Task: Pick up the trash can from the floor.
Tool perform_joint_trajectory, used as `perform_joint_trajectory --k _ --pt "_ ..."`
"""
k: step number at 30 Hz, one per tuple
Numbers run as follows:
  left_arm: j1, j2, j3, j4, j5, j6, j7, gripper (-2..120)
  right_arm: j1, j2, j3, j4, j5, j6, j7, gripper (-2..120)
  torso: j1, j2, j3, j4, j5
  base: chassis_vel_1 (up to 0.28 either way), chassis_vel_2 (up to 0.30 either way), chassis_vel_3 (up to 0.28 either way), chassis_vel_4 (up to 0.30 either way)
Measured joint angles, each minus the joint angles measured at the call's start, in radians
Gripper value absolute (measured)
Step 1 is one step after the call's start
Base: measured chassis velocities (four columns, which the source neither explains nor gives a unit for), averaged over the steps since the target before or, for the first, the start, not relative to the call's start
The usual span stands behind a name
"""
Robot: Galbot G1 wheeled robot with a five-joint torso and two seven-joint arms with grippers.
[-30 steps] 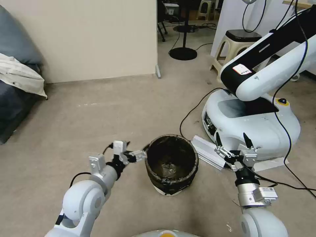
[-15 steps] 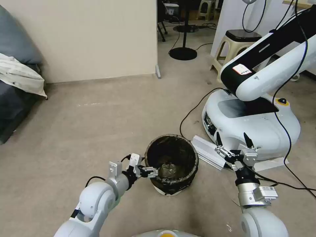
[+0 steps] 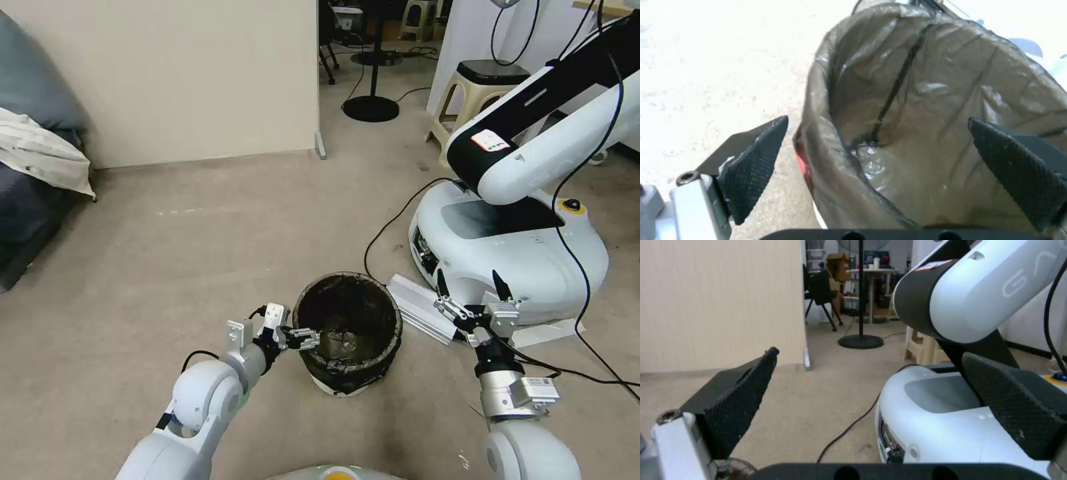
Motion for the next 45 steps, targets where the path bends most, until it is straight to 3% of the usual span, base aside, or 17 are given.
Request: perform_joint_trajectory --k 5,11,21,35,45 --pt "-0.018 -0.005 0.020 0.007 -0.021 0.008 -0.055 100 0.003 -0.005 0.003 0.000 0.003 -0.002 0.000 100 0.000 0.000 0.000 -0.0001 0.0000 0.000 0.000 0.000 0.000" --pt "-0.054 -0.009 0.060 0.013 -0.048 0.073 -0.154 100 0.006 -0.012 0.005 0.000 0.009 -0.008 0.002 100 0.000 0.000 0.000 -0.0001 0.0000 0.000 0.000 0.000 0.000" --pt "-0.088 -0.015 0.087 0.038 -0.074 0.126 -0.256 100 0.013 -0.017 0.006 -0.008 0.015 -0.009 0.004 100 0.000 0.000 0.000 -0.0001 0.0000 0.000 0.000 0.000 0.000" --pt "-0.118 -0.021 0.120 0.062 -0.126 0.130 -0.366 95 0.018 -0.015 0.004 -0.017 0.015 -0.007 0.005 100 0.000 0.000 0.000 -0.0001 0.0000 0.000 0.000 0.000 0.000" --pt "-0.113 -0.016 0.155 0.070 -0.140 0.129 -0.399 88 0.013 -0.011 0.005 -0.018 0.014 -0.001 0.007 100 0.000 0.000 0.000 0.0000 -0.0001 0.000 0.000 0.000 0.000"
